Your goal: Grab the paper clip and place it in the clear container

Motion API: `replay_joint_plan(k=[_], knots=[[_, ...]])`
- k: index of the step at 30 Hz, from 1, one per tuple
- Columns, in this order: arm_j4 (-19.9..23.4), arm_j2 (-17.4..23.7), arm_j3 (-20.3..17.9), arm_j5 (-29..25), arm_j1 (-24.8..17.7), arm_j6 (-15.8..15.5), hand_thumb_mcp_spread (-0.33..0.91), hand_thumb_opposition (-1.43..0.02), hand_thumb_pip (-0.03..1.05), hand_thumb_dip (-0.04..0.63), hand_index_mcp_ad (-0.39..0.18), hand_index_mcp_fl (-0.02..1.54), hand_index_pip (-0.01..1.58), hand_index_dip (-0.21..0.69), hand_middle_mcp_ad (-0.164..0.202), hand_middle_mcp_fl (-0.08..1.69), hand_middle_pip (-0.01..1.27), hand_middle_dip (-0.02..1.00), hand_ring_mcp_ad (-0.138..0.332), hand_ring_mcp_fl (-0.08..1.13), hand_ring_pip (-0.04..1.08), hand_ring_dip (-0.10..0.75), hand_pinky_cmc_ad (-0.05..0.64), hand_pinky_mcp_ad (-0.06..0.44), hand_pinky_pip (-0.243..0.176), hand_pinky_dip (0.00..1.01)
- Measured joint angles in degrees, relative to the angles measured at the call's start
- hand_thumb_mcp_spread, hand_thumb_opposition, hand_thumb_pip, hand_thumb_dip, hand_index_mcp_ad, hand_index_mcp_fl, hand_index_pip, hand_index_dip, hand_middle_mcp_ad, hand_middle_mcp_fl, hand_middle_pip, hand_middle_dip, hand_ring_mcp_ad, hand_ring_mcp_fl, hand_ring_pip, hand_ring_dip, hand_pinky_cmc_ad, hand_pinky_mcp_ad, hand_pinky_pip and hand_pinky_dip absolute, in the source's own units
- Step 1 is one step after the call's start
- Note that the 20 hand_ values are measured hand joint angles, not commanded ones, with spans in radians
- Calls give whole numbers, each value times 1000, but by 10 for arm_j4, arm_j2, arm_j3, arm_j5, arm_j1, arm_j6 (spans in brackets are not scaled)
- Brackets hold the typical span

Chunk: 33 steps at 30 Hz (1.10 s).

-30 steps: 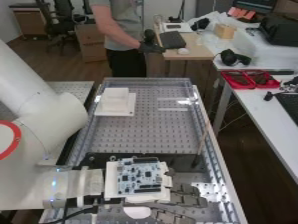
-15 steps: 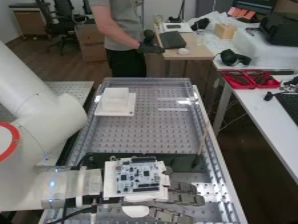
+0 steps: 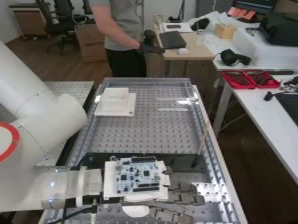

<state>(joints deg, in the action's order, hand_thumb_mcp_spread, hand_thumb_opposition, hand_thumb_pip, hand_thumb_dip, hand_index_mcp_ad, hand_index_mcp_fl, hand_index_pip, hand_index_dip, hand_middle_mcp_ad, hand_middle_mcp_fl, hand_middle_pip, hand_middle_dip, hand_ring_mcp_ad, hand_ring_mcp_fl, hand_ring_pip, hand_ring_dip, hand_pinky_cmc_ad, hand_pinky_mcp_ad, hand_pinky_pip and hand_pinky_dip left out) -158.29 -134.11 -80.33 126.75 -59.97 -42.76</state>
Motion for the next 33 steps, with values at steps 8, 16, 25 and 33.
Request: replay_joint_plan(k=[8,16,25,33], knots=[[-5,-3,5,6,0,-5,518,-866,548,250,-194,475,1339,31,66,243,126,188,84,51,96,79,346,264,37,192],[-8,-6,10,9,-1,-6,518,-866,548,250,-194,475,1339,31,63,243,126,188,84,51,96,79,346,264,37,192],[-8,-8,12,12,0,-8,532,-899,545,250,-201,579,1424,21,63,251,129,188,84,51,96,79,346,264,37,192],[1,-6,9,17,0,-4,538,-913,541,248,-201,616,1393,21,66,264,126,188,84,51,93,79,346,265,37,192]])
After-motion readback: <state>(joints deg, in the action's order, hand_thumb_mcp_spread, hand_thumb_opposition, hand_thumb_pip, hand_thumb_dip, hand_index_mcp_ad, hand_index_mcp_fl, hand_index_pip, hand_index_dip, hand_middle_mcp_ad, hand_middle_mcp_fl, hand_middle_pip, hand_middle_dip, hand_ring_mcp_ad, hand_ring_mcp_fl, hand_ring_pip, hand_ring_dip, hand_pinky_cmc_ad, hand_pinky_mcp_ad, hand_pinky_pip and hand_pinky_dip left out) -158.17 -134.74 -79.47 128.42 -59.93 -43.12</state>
